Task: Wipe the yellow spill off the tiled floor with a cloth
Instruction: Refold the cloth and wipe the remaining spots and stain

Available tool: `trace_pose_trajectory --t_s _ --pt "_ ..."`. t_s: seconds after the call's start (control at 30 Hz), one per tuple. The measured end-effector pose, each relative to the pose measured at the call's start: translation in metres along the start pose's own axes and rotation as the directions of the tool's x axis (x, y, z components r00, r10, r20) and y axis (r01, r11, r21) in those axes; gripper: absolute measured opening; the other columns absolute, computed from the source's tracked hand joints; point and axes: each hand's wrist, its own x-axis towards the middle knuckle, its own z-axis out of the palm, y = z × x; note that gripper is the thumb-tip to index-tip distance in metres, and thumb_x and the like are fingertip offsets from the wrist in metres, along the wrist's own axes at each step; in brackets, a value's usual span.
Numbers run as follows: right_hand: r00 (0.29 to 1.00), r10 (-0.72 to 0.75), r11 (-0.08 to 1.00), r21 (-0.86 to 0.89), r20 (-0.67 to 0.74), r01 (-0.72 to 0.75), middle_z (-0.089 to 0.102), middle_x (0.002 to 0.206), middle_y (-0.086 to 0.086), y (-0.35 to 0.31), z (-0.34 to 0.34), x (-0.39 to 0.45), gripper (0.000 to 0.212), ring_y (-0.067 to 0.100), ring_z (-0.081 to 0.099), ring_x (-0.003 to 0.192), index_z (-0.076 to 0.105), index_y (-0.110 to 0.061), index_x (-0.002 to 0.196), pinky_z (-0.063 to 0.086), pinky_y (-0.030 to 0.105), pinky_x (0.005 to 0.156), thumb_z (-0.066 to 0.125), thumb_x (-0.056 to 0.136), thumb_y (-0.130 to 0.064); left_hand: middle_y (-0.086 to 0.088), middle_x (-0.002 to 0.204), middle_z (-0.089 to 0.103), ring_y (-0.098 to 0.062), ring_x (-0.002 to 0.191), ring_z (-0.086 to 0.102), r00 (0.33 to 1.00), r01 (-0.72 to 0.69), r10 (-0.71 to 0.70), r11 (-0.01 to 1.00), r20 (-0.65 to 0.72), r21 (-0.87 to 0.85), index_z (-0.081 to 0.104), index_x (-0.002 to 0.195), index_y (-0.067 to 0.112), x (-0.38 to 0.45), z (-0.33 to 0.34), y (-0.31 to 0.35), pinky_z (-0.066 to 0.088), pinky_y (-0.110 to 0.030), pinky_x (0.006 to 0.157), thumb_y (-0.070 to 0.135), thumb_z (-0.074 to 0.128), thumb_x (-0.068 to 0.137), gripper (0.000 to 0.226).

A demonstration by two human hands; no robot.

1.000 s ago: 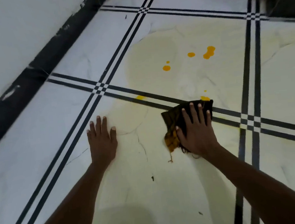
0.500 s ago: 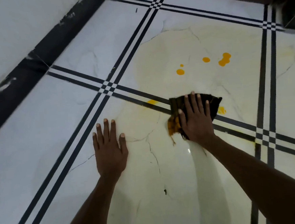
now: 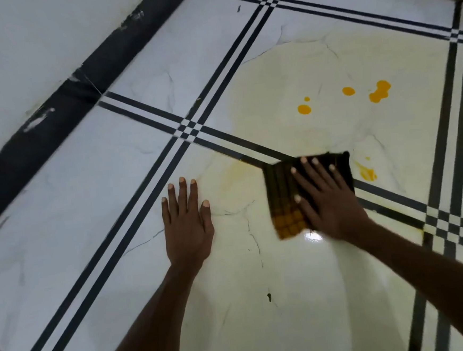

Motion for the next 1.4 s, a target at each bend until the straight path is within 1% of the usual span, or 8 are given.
trace_pose_trajectory --t_s 0.17,0.47,0.63,0.9,1.0,1.17,1.33,1.4 --pt "0.981 0.191 0.982 0.006 0.017 -0.191 0.01 0.171 0.028 -0.041 -0.003 0.152 0.073 0.052 0.005 0.157 0.013 -0.027 0.167 0.004 0.071 0.124 0.009 0.099 -0.055 0.002 0.174 0.005 -0.018 0.161 -0.006 1.0 -0.003 0.003 1.0 -0.017 -0.026 0.013 0.165 0.026 0.004 0.002 0.0 0.003 -0.044 0.132 0.05 0.015 0.109 0.061" --pt "0.958 -0.283 0.959 0.006 0.047 0.283 0.004 0.176 0.008 -0.068 0.01 0.009 0.061 0.03 -0.002 0.163 0.012 -0.04 0.165 0.001 0.059 0.13 0.022 0.108 -0.057 0.001 0.174 0.006 -0.019 0.162 -0.004 1.0 -0.002 0.002 0.999 0.021 -0.033 0.015 0.165 0.024 0.001 -0.002 0.001 0.008 -0.05 0.131 0.051 0.011 0.108 0.063" --pt "0.98 0.186 0.982 0.002 -0.066 -0.186 0.017 0.174 0.008 0.045 -0.004 0.044 0.064 0.03 0.012 0.162 0.017 -0.035 0.165 0.009 0.057 0.129 0.021 0.105 -0.057 0.002 0.174 0.006 -0.019 0.162 -0.004 1.0 0.007 -0.006 0.999 0.016 -0.041 0.015 0.165 0.025 0.001 -0.001 0.0 0.006 -0.049 0.131 0.052 0.011 0.108 0.063" --pt "0.797 0.572 0.819 0.077 -0.195 -0.569 0.018 0.172 0.02 0.006 0.009 0.026 0.067 0.04 0.015 0.16 0.025 -0.016 0.164 0.01 0.061 0.128 0.027 0.106 -0.051 0.0 0.174 0.009 -0.021 0.162 -0.002 1.0 0.003 -0.003 0.999 0.007 -0.034 0.016 0.165 0.023 0.001 0.001 0.002 0.007 -0.049 0.131 0.051 0.013 0.109 0.063" --pt "0.886 0.443 0.896 0.095 -0.137 -0.433 0.016 0.172 0.022 -0.017 0.004 0.082 0.071 0.044 0.014 0.159 0.023 -0.017 0.165 0.01 0.063 0.127 0.022 0.103 -0.053 0.001 0.174 0.008 -0.02 0.162 -0.003 1.0 0.006 -0.006 0.999 0.012 -0.032 0.016 0.165 0.024 0.0 -0.001 0.002 0.004 -0.047 0.132 0.052 0.013 0.108 0.063" --pt "0.944 -0.329 0.944 -0.008 -0.04 0.329 0.02 0.173 0.006 -0.106 0.022 0.079 0.061 0.029 0.013 0.162 0.023 -0.03 0.165 0.006 0.054 0.131 0.021 0.108 -0.053 0.0 0.174 0.01 -0.02 0.162 -0.002 1.0 -0.006 0.006 0.999 0.01 -0.034 0.018 0.165 0.023 0.0 -0.003 0.002 0.006 -0.048 0.131 0.052 0.01 0.108 0.065" --pt "0.981 0.145 0.987 0.087 -0.129 -0.135 0.021 0.173 0.01 -0.056 0.007 0.108 0.07 0.033 0.015 0.161 0.027 -0.024 0.164 0.009 0.056 0.13 0.016 0.103 -0.056 0.002 0.174 0.006 -0.019 0.162 -0.005 1.0 0.001 -0.001 0.999 0.016 -0.036 0.014 0.165 0.025 0.0 0.0 0.001 0.002 -0.045 0.132 0.053 0.01 0.108 0.064" --pt "0.996 -0.058 0.998 0.017 -0.064 0.059 0.018 0.174 0.011 -0.06 0.008 0.1 0.069 0.034 0.013 0.161 0.026 -0.025 0.165 0.01 0.056 0.13 0.015 0.103 -0.055 0.002 0.174 0.007 -0.018 0.162 -0.004 1.0 -0.005 0.006 0.999 0.011 -0.043 0.015 0.165 0.025 0.0 0.0 0.001 0.003 -0.045 0.132 0.05 0.013 0.109 0.062"
